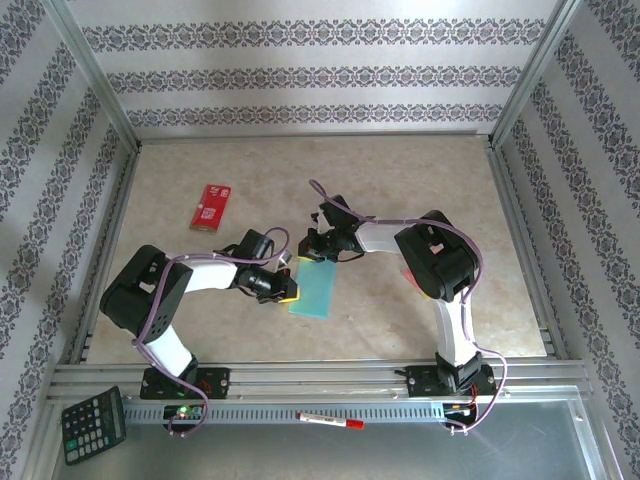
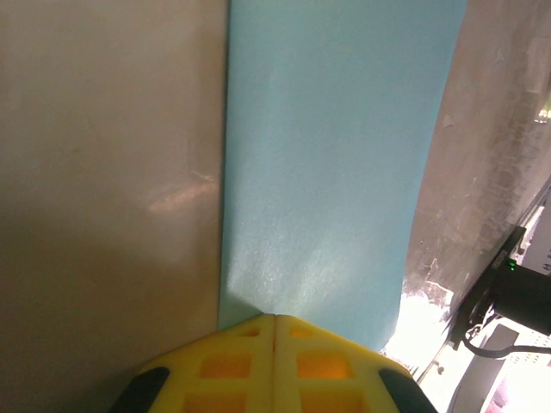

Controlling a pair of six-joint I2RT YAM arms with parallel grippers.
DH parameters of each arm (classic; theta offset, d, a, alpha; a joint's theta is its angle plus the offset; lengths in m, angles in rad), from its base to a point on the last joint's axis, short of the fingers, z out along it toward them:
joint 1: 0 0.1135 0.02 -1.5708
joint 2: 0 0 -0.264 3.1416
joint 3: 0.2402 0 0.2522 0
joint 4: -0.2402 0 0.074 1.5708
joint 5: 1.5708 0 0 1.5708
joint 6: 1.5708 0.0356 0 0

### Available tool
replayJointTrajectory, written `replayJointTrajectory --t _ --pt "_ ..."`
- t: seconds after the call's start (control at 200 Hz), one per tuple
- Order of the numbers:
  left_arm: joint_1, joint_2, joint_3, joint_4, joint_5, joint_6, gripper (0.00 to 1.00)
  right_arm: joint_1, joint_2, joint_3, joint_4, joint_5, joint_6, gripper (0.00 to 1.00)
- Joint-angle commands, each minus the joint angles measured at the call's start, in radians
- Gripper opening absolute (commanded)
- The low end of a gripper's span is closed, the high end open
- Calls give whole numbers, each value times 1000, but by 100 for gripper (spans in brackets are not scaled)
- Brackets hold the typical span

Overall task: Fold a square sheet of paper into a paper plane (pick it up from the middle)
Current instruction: First fold in half a square sheet of paper at the center of the table.

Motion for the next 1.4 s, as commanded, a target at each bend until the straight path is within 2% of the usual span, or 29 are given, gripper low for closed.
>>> replayJointTrajectory --t 0.0,0.14,0.265,0.34,0.47,0.699,0.839,1.399 --pt "8 -16 -24 -211 -120 -16 10 -7 43 -19 -20 42 -37 0" --pt "11 -91 34 -199 -84 -43 24 -10 48 -36 -22 42 -46 0" --pt "29 -117 77 -146 -61 -68 27 -10 48 -50 -18 47 -48 0" --pt "48 -99 100 -119 -59 -73 21 -11 48 -56 -13 47 -46 0" --pt "65 -21 155 -81 -41 -67 0 -9 46 -63 -7 49 -40 0" --pt "72 111 228 -45 -29 -47 0 -7 53 -58 -4 49 -37 0" --pt "73 152 209 -23 -17 -52 0 -8 50 -64 -6 55 -35 0" --pt "58 37 -67 21 37 -83 0 -7 59 -78 -13 76 -29 0"
